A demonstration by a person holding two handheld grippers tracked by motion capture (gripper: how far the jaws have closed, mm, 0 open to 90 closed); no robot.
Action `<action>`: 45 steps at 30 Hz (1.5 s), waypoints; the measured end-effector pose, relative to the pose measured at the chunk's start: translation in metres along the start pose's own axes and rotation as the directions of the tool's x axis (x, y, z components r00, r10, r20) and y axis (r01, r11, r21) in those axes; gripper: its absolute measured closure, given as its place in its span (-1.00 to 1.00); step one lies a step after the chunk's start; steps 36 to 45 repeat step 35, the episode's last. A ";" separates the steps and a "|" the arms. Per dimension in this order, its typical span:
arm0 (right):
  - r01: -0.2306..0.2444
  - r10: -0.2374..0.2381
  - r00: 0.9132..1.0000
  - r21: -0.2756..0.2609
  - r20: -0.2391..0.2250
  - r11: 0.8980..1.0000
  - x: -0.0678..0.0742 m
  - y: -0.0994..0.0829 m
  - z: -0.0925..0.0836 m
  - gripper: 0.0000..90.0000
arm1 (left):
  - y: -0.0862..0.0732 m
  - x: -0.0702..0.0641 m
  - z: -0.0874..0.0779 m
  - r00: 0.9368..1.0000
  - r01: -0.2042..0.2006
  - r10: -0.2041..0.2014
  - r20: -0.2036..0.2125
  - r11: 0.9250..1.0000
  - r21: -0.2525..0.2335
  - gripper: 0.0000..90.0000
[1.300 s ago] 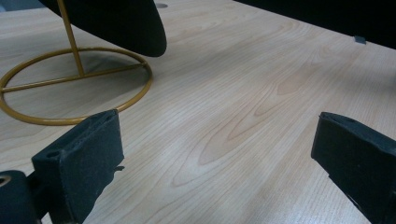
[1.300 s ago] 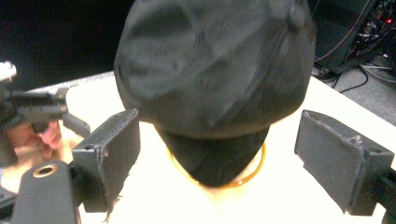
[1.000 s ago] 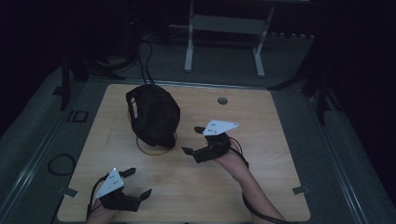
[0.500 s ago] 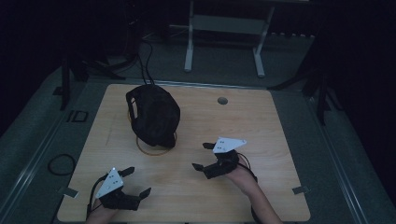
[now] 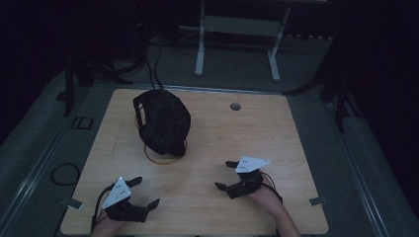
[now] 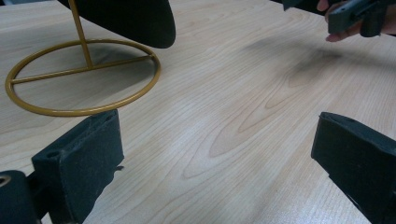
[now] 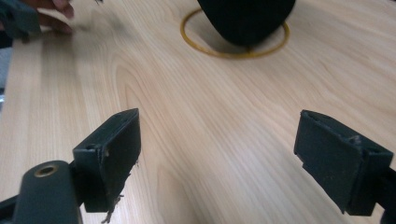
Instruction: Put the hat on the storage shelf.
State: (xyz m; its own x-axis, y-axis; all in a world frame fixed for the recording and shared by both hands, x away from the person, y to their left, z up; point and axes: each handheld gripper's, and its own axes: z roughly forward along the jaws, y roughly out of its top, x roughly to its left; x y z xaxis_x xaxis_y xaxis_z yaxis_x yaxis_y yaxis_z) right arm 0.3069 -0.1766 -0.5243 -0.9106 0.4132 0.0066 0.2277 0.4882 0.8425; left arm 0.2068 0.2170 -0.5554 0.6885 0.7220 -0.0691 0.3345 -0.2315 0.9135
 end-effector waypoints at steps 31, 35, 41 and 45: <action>-0.092 0.096 0.984 -0.031 0.148 0.995 -0.014 -0.055 -0.057 -0.67 | -0.001 0.000 0.001 1.000 0.009 -0.009 0.004 1.000 0.002 -0.94; -0.092 0.095 0.984 -0.025 0.151 0.995 -0.014 -0.056 -0.056 -0.67 | -0.001 0.001 0.001 1.000 0.010 -0.010 0.004 1.000 0.002 -0.94; -0.092 0.095 0.984 -0.025 0.151 0.995 -0.014 -0.056 -0.056 -0.67 | -0.001 0.001 0.001 1.000 0.010 -0.010 0.004 1.000 0.002 -0.94; -0.092 0.095 0.984 -0.025 0.151 0.995 -0.014 -0.056 -0.056 -0.67 | -0.001 0.001 0.001 1.000 0.010 -0.010 0.004 1.000 0.002 -0.94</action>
